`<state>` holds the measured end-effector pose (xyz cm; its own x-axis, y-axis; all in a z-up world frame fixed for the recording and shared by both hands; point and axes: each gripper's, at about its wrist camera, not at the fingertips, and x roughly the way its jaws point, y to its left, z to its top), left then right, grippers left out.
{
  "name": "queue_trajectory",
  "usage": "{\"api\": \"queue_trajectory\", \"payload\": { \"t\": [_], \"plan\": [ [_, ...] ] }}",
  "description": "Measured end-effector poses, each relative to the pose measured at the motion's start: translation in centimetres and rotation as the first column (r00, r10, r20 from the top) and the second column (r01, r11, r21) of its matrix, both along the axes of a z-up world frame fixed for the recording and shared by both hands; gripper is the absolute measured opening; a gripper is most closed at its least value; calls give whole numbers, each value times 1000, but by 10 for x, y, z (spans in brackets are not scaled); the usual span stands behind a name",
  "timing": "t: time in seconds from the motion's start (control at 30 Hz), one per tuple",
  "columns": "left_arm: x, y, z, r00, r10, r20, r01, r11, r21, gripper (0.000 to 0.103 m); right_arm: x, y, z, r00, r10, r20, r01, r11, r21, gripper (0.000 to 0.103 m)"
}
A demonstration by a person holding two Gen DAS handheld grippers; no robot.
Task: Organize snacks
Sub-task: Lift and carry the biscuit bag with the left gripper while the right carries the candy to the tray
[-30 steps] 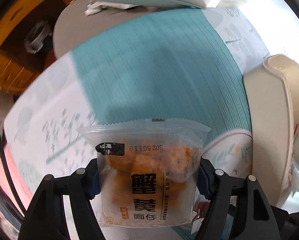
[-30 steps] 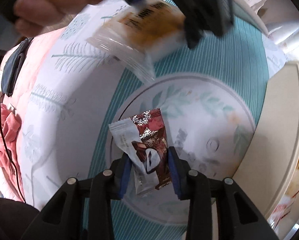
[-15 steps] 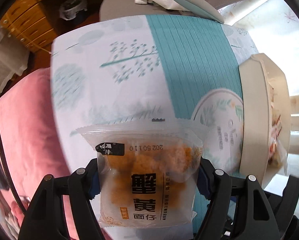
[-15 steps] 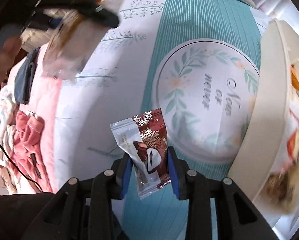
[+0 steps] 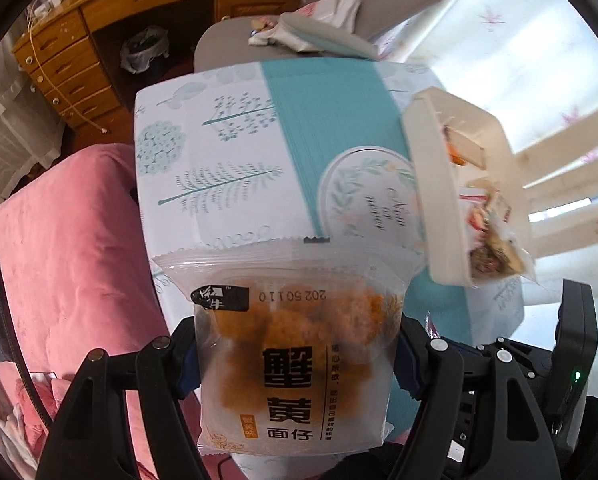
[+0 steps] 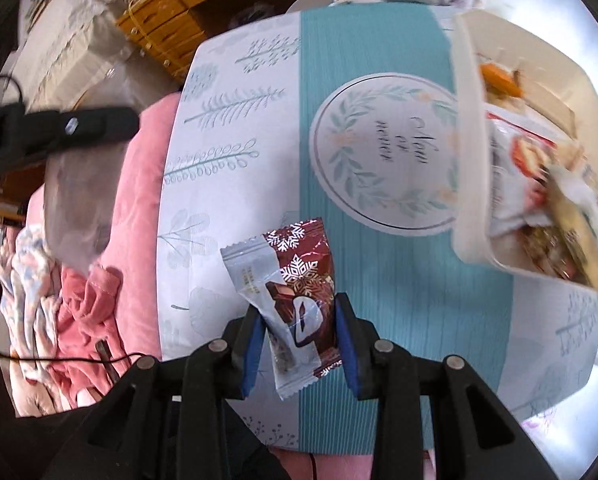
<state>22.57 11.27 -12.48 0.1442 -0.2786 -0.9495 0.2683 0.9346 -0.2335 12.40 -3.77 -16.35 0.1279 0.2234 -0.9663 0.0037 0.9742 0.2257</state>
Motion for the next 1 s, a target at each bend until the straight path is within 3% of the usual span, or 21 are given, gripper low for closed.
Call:
{"api": "queue_trajectory", "payload": {
  "t": [0.27, 0.4, 0.77, 1.0],
  "plan": [
    [-44, -48, 27, 998, -57, 25, 57, 998, -20, 74, -17, -42, 22, 996, -83, 44, 82, 996, 27, 34],
    [-57, -72, 35, 998, -26, 49, 28, 999, -31, 74, -20, -70, 24, 995, -93, 44, 90, 994, 59, 34],
    [-76, -158, 35, 993, 101, 56, -98, 993, -63, 74, -21, -149, 39, 992, 43, 120, -49, 998, 47, 34],
    [-82, -210, 38, 987, 138, 88, -131, 989, -75, 75, -20, -199, 43, 985, 63, 159, -69, 997, 32, 34]
  ]
}}
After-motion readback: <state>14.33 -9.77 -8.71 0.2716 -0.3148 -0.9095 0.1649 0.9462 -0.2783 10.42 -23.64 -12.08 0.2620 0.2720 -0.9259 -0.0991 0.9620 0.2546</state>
